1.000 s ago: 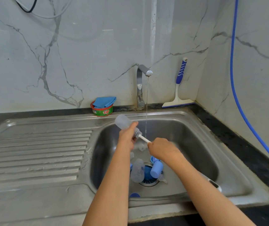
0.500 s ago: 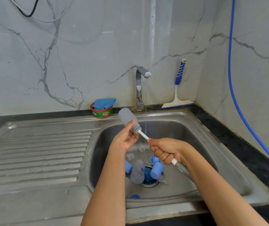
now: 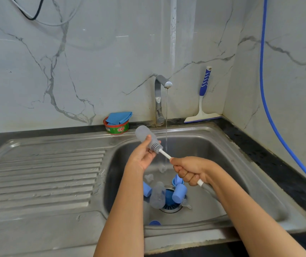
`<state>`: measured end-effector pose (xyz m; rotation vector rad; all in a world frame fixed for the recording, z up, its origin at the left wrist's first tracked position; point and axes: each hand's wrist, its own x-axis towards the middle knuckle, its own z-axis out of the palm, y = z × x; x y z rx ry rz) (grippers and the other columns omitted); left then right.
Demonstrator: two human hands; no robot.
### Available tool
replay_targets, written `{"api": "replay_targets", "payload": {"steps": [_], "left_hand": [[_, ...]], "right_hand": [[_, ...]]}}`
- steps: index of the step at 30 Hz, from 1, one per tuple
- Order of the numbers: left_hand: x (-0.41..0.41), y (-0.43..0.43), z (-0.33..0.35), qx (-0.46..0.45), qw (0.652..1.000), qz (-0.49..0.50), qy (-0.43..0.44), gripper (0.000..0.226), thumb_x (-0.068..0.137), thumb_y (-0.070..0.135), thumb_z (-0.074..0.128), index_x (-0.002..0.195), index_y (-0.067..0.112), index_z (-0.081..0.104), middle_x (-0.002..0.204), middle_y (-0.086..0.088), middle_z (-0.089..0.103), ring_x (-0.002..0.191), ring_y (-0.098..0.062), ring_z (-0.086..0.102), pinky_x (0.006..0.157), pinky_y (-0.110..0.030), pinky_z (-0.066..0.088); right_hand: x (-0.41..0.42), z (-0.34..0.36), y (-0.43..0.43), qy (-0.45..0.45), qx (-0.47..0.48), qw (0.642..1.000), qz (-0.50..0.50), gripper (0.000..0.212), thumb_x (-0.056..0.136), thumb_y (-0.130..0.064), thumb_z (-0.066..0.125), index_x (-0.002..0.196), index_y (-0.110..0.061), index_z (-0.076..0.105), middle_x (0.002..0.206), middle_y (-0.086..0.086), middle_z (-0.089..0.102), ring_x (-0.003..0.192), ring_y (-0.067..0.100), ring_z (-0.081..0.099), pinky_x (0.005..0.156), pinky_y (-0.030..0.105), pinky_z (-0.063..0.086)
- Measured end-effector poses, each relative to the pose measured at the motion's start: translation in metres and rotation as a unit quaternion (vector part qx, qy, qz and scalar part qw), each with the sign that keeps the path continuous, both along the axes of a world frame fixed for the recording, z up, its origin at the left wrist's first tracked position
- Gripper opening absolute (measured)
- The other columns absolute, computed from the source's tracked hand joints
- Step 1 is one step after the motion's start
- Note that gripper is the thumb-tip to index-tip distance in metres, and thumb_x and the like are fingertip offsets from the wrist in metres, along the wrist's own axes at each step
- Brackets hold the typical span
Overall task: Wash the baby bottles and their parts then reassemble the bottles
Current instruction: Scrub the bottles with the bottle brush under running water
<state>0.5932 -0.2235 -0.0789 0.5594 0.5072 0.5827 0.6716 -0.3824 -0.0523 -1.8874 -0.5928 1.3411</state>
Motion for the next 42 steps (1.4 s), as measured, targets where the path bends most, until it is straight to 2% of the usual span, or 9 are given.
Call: {"api": "replay_targets", "payload": {"steps": [5, 7, 16, 19, 25, 28, 32, 38, 42], "left_hand": [[0.007, -0.003, -0.011, 0.119, 0.976, 0.083, 0.161, 0.046, 0.074, 0.01, 0.081, 0.112, -0.003, 0.059, 0.106, -0.017, 0.067, 0.087, -0.022, 0.067, 0.068, -0.031, 0.058], [0.009, -0.002, -0.015, 0.154, 0.954, 0.145, 0.213, 0.052, 0.068, 0.018, 0.086, 0.109, 0.001, 0.06, 0.104, -0.014, 0.067, 0.084, -0.021, 0.068, 0.067, -0.03, 0.058], [0.0, 0.011, -0.009, 0.153, 0.875, 0.358, 0.289, 0.084, 0.065, 0.025, 0.087, 0.131, 0.003, 0.04, 0.129, -0.018, 0.055, 0.114, -0.035, 0.058, 0.087, -0.039, 0.053], [0.005, 0.003, -0.011, 0.211, 0.885, 0.285, 0.3, 0.079, 0.066, 0.018, 0.086, 0.13, 0.007, 0.04, 0.128, -0.016, 0.054, 0.114, -0.034, 0.057, 0.089, -0.04, 0.052], [0.009, -0.002, -0.024, 0.353, 0.846, 0.148, 0.372, 0.073, 0.066, 0.01, 0.085, 0.125, 0.01, 0.042, 0.127, -0.012, 0.053, 0.116, -0.032, 0.053, 0.095, -0.044, 0.049], [0.013, -0.003, -0.027, 0.282, 0.886, 0.118, 0.349, 0.08, 0.065, 0.019, 0.087, 0.131, 0.008, 0.043, 0.126, -0.011, 0.056, 0.112, -0.029, 0.057, 0.092, -0.039, 0.052], [0.02, -0.013, -0.018, 0.042, 0.984, 0.055, 0.164, 0.063, 0.072, 0.012, 0.083, 0.125, 0.004, 0.049, 0.12, -0.016, 0.058, 0.107, -0.026, 0.062, 0.082, -0.032, 0.056], [0.044, -0.011, 0.004, -0.184, 0.981, 0.0, 0.065, 0.08, 0.074, 0.016, 0.08, 0.14, 0.005, 0.036, 0.142, -0.032, 0.03, 0.111, -0.035, 0.057, 0.045, -0.037, 0.056], [0.057, -0.01, 0.012, -0.264, 0.965, 0.001, 0.009, 0.087, 0.075, 0.019, 0.08, 0.144, 0.003, 0.03, 0.139, -0.034, 0.029, 0.081, -0.031, 0.065, 0.043, -0.036, 0.056]], "right_hand": [[-0.016, -0.006, 0.006, -0.315, -0.059, 0.947, 0.03, 0.033, 0.097, -0.035, 0.038, 0.073, -0.013, 0.047, 0.056, -0.001, 0.037, 0.04, 0.012, 0.029, 0.04, 0.022, 0.025], [-0.016, -0.01, 0.011, -0.376, -0.05, 0.924, 0.038, 0.036, 0.098, -0.035, 0.036, 0.071, -0.012, 0.047, 0.062, 0.0, 0.042, 0.048, 0.012, 0.035, 0.045, 0.023, 0.03], [0.002, -0.008, 0.001, -0.493, -0.091, 0.865, -0.026, 0.026, 0.097, -0.032, 0.038, 0.085, -0.015, 0.055, 0.076, 0.001, 0.053, 0.069, 0.02, 0.054, 0.06, 0.03, 0.043], [0.015, -0.007, -0.008, -0.476, -0.093, 0.872, -0.071, 0.027, 0.098, -0.032, 0.038, 0.091, -0.013, 0.056, 0.076, 0.002, 0.051, 0.074, 0.023, 0.055, 0.064, 0.031, 0.044], [0.019, -0.022, -0.007, -0.447, -0.124, 0.883, -0.068, 0.018, 0.097, -0.025, 0.038, 0.09, -0.013, 0.051, 0.075, 0.001, 0.048, 0.067, 0.018, 0.05, 0.062, 0.028, 0.041], [0.021, -0.021, -0.008, -0.44, -0.116, 0.886, -0.089, 0.021, 0.098, -0.024, 0.038, 0.095, -0.012, 0.054, 0.075, 0.001, 0.048, 0.068, 0.018, 0.052, 0.06, 0.028, 0.04], [0.023, -0.024, -0.01, -0.43, -0.117, 0.889, -0.102, 0.028, 0.099, -0.027, 0.038, 0.107, -0.009, 0.059, 0.076, 0.001, 0.049, 0.076, 0.021, 0.054, 0.06, 0.028, 0.039], [0.028, -0.025, -0.011, -0.435, -0.118, 0.883, -0.127, 0.032, 0.1, -0.027, 0.037, 0.117, -0.009, 0.058, 0.09, 0.004, 0.055, 0.083, 0.023, 0.057, 0.068, 0.029, 0.043], [0.03, -0.027, -0.009, -0.44, -0.132, 0.879, -0.125, 0.036, 0.1, -0.029, 0.036, 0.123, -0.009, 0.056, 0.114, 0.008, 0.059, 0.101, 0.027, 0.06, 0.075, 0.031, 0.044]]}}
